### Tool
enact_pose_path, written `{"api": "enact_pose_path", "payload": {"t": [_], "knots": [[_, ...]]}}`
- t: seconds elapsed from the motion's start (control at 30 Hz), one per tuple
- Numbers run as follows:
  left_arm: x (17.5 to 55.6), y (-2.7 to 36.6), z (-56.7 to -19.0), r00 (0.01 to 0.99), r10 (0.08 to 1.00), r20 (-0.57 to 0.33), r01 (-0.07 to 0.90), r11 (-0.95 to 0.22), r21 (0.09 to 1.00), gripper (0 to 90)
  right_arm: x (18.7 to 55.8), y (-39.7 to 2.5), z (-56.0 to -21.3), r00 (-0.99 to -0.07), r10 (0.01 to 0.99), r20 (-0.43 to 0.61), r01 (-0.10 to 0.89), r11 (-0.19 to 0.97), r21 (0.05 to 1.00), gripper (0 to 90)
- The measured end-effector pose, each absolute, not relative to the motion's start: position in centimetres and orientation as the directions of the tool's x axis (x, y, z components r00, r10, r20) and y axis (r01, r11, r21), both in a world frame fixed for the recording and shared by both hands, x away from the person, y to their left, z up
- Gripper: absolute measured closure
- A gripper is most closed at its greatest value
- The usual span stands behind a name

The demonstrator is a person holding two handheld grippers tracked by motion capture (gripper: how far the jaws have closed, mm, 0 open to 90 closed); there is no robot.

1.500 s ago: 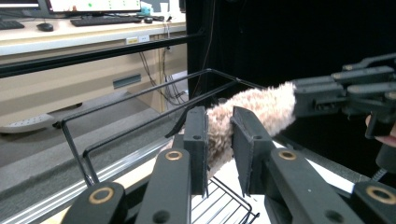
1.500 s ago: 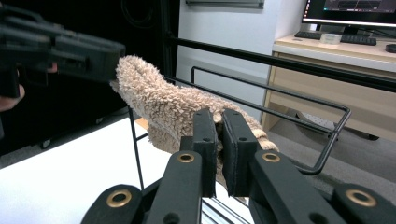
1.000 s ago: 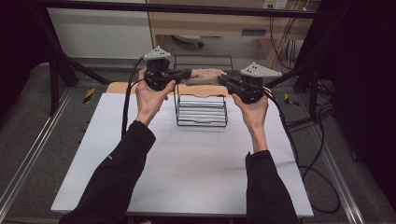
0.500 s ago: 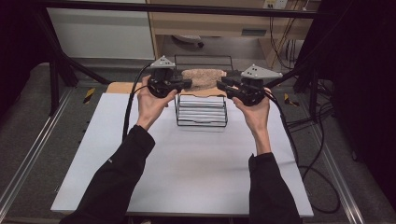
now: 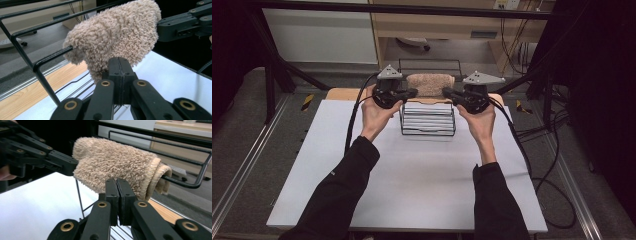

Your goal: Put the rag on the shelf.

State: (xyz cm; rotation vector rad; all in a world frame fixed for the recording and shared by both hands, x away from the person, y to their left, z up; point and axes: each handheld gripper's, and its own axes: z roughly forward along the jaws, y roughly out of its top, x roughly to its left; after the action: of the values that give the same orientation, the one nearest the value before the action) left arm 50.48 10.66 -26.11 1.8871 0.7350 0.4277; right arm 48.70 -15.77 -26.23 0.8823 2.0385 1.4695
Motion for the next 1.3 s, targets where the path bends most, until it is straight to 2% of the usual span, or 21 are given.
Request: {"api": "enact_pose_path", "payload": {"t": [0.37,0.6,1.0,1.3], "knots": [[50.8,10.5,-26.5,0.737,0.675,-0.031,0.296,-0.282,0.913,88.8,49.5,-15.4,-26.6,-0.646,0.763,-0.005,0.250,0.218,0.943,86.9],[50.0,11.0,-25.8,0.741,0.671,-0.022,0.281,-0.280,0.918,82.5,48.6,-16.0,-25.9,-0.664,0.747,0.010,0.229,0.190,0.955,81.8],[48.6,13.0,-25.9,0.735,0.677,-0.031,0.299,-0.283,0.911,62.0,47.1,-17.3,-25.1,-0.666,0.746,0.020,0.229,0.179,0.957,66.0],[47.3,15.5,-27.4,0.714,0.698,-0.045,0.344,-0.294,0.892,39.2,46.2,-18.6,-25.7,-0.656,0.751,0.074,0.266,0.138,0.954,42.3]]}}
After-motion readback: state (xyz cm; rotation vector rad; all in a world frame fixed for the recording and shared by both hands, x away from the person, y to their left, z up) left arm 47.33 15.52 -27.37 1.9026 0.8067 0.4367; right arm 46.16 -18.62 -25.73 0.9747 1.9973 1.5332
